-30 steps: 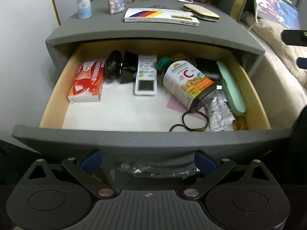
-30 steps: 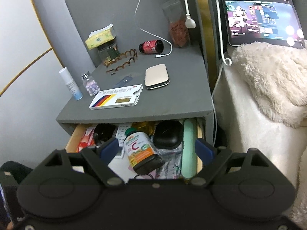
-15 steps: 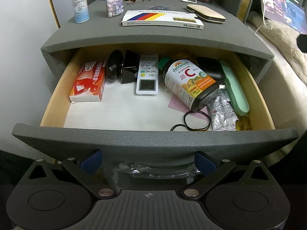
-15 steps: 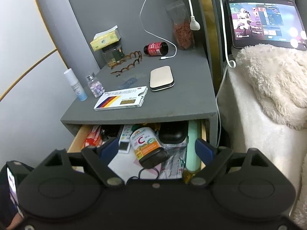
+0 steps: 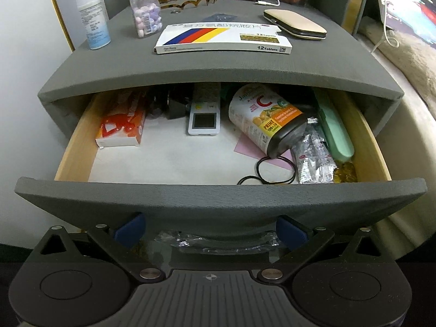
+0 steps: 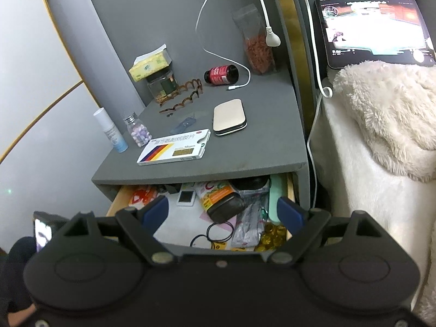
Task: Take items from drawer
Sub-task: 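Push the drawer front shut with the left tool, then withdraw the left tool from the closed drawer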
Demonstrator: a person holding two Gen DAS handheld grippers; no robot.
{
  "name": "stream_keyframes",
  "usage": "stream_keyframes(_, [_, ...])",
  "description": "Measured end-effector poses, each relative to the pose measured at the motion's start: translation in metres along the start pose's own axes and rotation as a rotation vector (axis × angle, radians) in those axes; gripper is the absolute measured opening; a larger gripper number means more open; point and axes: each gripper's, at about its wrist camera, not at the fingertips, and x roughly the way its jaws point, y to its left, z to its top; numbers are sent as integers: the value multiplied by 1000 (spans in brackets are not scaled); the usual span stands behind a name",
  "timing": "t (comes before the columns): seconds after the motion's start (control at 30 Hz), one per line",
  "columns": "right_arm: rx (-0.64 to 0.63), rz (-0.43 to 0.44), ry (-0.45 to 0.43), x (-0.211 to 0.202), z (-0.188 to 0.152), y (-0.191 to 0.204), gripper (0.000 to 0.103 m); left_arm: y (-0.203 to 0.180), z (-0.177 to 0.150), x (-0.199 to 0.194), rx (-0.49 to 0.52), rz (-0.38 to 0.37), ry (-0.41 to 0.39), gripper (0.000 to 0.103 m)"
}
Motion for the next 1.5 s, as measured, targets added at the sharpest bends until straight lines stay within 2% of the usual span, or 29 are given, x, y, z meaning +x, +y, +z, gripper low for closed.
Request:
stream_keyframes(0.37, [16,18,6,0,2,-4,86,-3,3,3,-2,0,-27,102])
stream_keyframes(0.9, [19,17,19,2,2,-4,86,-13,-6,-4,-8,41,-70,101])
stream_keyframes(1.2, [5,2,35,6,1,-1,86,-8,-44,-37,6,16,-92,100])
stream_keyframes(1.27, [4,-4,45,8,2,-1,86,-1,-56,-65,-9,-22,-119,100])
stream_keyframes(1.4, [-6,-34,71,13,8,5,86,26,-74,-136,-78,-41,-197,103])
stream_keyframes(1.5, [-37,-16,55,19,25,20,86,45,-78,-178,-124,4,-214,103])
